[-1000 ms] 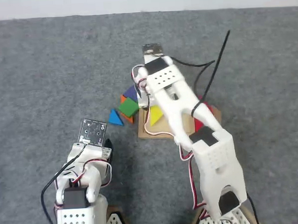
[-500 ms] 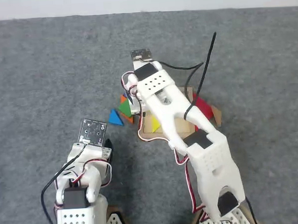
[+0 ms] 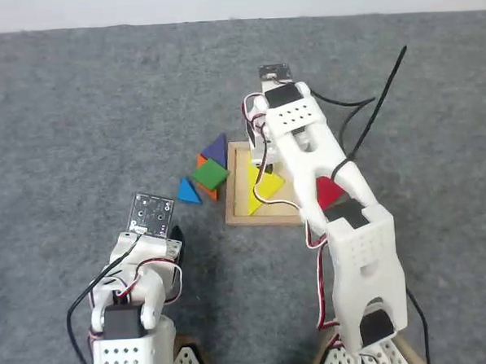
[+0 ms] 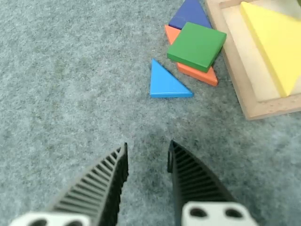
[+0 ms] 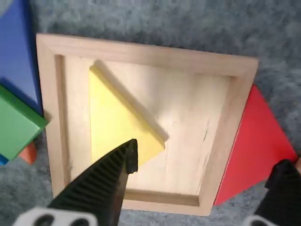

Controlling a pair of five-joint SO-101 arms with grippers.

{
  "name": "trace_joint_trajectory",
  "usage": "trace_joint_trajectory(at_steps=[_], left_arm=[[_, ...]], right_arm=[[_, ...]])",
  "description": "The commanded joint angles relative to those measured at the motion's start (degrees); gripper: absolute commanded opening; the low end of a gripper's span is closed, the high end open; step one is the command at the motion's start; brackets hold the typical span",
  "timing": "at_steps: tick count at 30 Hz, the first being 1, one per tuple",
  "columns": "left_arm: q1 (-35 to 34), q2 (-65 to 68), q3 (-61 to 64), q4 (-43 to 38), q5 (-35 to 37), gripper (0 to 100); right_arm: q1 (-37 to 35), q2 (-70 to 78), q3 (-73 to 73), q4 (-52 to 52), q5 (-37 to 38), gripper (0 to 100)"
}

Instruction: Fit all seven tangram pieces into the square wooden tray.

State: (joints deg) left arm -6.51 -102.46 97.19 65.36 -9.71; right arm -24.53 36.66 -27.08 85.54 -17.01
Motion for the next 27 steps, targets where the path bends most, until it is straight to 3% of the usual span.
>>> trace_joint_trajectory(at_steps=[1, 11, 27], left_arm=[[-0.35, -0.97, -0.66, 0.18, 0.53, 14], [-0.35, -0.97, -0.66, 0.18, 0.53, 14], [-0.35, -0.97, -0.66, 0.18, 0.53, 14]], right_arm=[[0.75, 1.36, -1.14, 1.01, 0.7, 41.8], [2.07, 7.43, -1.49, 1.1, 0.97, 41.9], [-8.75, 7.69, -5.54, -0.13, 1.14, 41.9]])
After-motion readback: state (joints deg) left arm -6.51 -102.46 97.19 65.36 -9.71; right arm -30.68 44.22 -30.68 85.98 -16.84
